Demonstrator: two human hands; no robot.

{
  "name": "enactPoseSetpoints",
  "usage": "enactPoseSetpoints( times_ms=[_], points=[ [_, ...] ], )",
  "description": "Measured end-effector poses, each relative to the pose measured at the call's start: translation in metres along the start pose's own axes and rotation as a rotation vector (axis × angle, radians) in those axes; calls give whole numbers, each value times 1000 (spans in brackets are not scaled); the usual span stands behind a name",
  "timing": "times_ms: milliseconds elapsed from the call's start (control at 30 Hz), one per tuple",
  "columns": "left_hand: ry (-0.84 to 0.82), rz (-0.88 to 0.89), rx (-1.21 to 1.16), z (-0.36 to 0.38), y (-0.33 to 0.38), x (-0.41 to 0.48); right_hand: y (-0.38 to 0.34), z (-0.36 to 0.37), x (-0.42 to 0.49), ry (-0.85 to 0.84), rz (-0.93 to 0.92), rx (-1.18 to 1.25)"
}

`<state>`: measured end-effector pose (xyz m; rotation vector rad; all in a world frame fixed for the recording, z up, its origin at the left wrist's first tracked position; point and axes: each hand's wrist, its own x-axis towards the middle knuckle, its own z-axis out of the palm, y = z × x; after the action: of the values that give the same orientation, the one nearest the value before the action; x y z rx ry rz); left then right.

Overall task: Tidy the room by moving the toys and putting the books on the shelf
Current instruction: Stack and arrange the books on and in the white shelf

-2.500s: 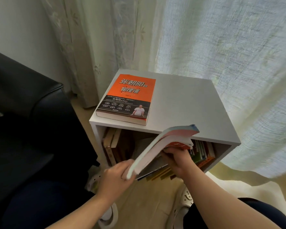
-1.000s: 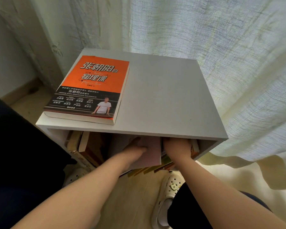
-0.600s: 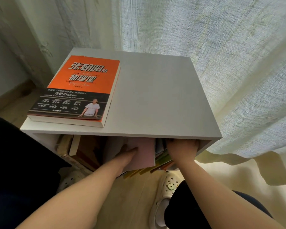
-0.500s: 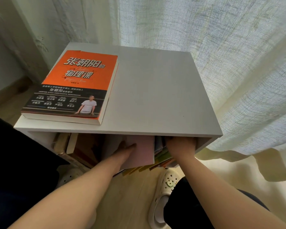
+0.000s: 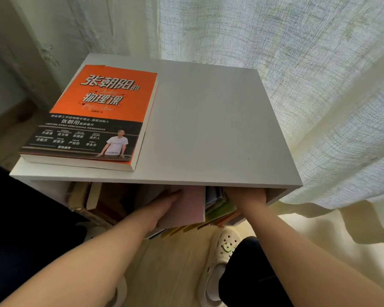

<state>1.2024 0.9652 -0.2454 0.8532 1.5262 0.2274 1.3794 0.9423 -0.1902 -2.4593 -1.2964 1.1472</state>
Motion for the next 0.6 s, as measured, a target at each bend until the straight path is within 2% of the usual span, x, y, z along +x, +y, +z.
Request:
enactPoseSetpoints(
  times_ms=[100, 233, 433, 500, 600],
  points=[
    [-7, 15, 7, 3, -3, 6, 1, 11, 7, 174, -89, -73],
    [-6, 49, 61, 5, 0, 4, -3, 12, 8, 124, -94, 35],
    [46, 246, 292, 5, 8, -14, -14, 24, -13, 326, -62, -160],
    [108, 303, 374, -4, 9, -22, -18, 32, -22, 316, -138, -250],
    [205, 380, 439, -21, 11, -41, -30, 45, -34, 211, -200, -349]
  ],
)
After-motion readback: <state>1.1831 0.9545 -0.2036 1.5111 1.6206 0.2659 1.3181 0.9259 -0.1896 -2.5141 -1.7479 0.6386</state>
